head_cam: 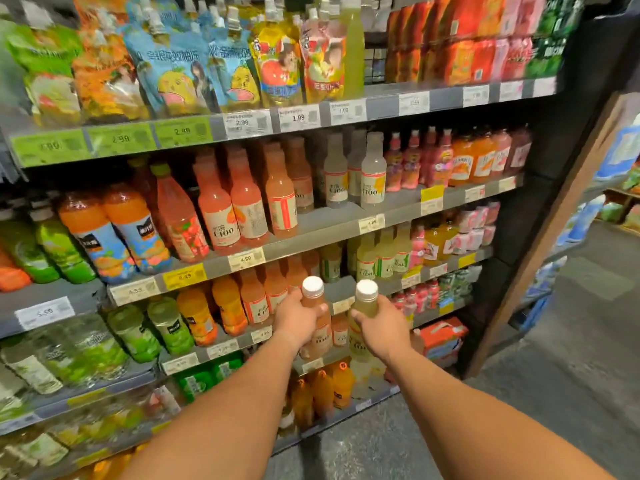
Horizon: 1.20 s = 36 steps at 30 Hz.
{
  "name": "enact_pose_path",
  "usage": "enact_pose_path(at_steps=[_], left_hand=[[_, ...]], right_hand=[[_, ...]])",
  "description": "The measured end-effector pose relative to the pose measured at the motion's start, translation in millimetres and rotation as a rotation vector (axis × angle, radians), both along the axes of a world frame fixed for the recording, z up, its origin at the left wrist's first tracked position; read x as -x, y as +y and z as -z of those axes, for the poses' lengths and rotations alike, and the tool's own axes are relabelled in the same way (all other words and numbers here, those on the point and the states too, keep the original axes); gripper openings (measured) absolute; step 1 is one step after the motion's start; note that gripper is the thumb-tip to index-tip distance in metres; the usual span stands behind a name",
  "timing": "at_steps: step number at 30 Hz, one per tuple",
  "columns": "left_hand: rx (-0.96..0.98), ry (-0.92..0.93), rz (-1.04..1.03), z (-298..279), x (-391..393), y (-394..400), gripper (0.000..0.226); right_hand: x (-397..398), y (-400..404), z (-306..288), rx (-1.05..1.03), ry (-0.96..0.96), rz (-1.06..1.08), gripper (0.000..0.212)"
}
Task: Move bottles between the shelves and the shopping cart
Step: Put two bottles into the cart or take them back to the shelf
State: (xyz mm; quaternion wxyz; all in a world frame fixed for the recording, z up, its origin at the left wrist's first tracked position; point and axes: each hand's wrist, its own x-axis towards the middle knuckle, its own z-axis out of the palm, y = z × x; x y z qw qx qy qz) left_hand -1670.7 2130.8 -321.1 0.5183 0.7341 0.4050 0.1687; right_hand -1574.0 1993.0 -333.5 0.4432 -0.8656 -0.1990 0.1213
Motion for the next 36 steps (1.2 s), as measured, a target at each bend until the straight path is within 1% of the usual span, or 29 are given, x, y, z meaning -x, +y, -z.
enact_pose_path(at_steps=[4,7,10,14,17,20,24,26,27,29,30,32,36], left_hand=[[-0.005,-0.009,-0.068,13,-50,18,0.039],[-0.015,-0.021,-0.120,23,-91,33,0.042],[-0.013,-0.024,-0.177,37,-129,48,0.044],[-0.020,0.007,-0.247,54,-170,68,0.045],[-0.020,0.054,-0.279,67,-190,79,0.039],[0.014,0.101,-0.308,80,-205,87,0.039],[0.028,0.191,-0.318,89,-215,97,0.047],[0.040,0.242,-0.296,91,-217,102,0.046],[0.044,0.262,-0.284,91,-218,104,0.046],[0.054,0.302,-0.274,92,-221,108,0.054],[0.060,0.318,-0.274,92,-222,109,0.060],[0.054,0.315,-0.287,94,-222,109,0.068],[0.050,0.244,-0.325,108,-223,100,0.074]], right_hand=[[-57,25,15,0.021,-0.005,-0.088,0.041],[-106,45,26,0.037,-0.023,-0.157,0.048],[-150,67,36,0.030,-0.014,-0.245,0.048],[-198,99,48,0.051,-0.015,-0.353,0.049],[-221,121,58,0.071,-0.001,-0.445,0.051],[-233,137,72,0.135,-0.012,-0.521,0.046],[-243,149,86,0.158,0.001,-0.523,0.032],[-249,156,87,0.185,0.052,-0.516,0.029],[-253,159,86,0.206,0.085,-0.515,0.030],[-261,166,84,0.254,0.160,-0.534,0.035],[-264,168,84,0.272,0.185,-0.542,0.044],[-266,171,86,0.281,0.202,-0.539,0.059],[-262,170,96,0.280,0.163,-0.509,0.071]])
